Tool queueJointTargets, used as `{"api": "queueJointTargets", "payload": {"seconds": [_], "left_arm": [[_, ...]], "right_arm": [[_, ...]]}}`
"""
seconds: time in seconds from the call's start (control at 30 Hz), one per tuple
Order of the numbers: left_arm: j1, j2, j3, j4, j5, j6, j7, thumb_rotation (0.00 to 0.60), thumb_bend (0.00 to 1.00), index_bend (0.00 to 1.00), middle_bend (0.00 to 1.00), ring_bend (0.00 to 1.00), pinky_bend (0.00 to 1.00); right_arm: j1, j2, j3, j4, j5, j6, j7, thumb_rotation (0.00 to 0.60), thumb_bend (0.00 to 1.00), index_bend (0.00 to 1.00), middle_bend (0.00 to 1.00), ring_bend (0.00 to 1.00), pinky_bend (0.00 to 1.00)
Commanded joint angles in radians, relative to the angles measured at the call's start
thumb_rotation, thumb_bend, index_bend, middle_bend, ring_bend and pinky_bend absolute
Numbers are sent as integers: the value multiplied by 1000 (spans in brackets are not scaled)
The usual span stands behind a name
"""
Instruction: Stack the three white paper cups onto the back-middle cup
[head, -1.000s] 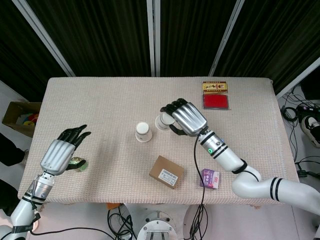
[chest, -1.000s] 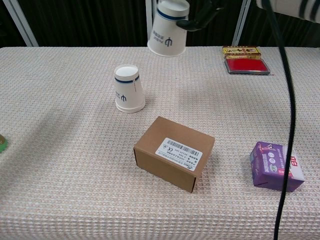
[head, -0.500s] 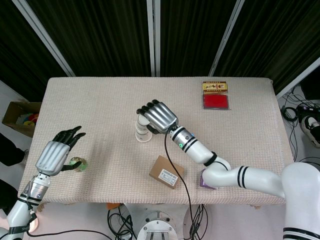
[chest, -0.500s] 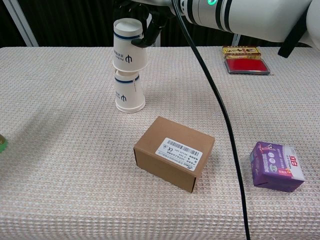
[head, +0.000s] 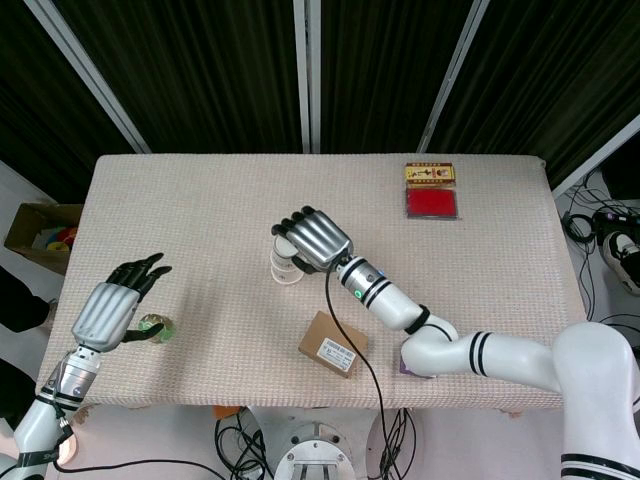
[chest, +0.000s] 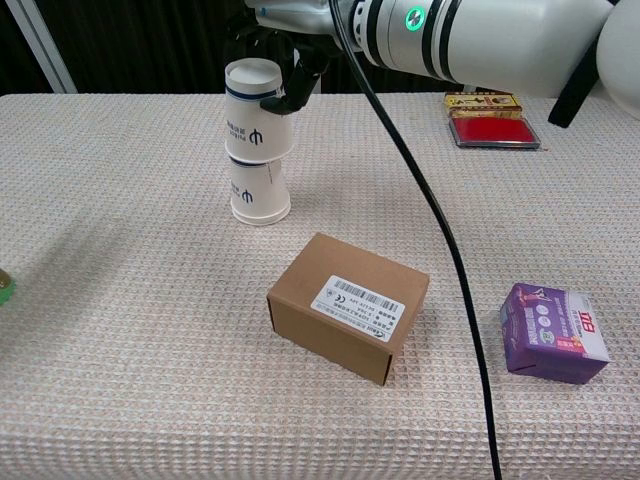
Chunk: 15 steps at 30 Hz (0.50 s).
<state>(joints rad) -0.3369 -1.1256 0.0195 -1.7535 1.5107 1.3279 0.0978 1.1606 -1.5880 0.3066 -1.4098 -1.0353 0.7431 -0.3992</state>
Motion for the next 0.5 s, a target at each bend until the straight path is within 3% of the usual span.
{"api": "queueJointTargets", "payload": {"seconds": [0.03, 0.17, 0.2, 0.27, 0.4, 0.5], "left_arm": [[4, -1, -1, 0, 1, 1, -1, 600, 154, 169, 67, 117, 165], [8, 1, -2, -2, -1, -5, 2, 600, 154, 169, 67, 116, 165], [10, 1, -3, -3, 0, -6, 3, 600, 154, 169, 67, 116, 165], [13, 2, -4, -3, 1, -4, 3, 600, 154, 169, 67, 116, 165], [21, -2, -7, 13, -4, -1, 16, 600, 154, 169, 67, 117, 165], [32, -11, -11, 43, -5, 14, 39, 600, 154, 169, 67, 117, 165]], "right_arm": [[19, -26, -14, 28, 12, -16, -9, 600, 390, 378, 330, 225, 259], [39, -32, -46, 41, 66, -52, -55, 600, 311, 51, 104, 40, 109], [42, -26, -59, 36, 90, -58, -77, 600, 296, 20, 72, 19, 87], [42, -7, -82, 19, 130, -57, -112, 600, 277, 0, 16, 0, 36], [-1, 76, -132, -55, 207, 14, -170, 600, 274, 0, 0, 0, 0], [-84, 158, -160, -143, 177, 119, -140, 600, 274, 0, 0, 0, 0]]}}
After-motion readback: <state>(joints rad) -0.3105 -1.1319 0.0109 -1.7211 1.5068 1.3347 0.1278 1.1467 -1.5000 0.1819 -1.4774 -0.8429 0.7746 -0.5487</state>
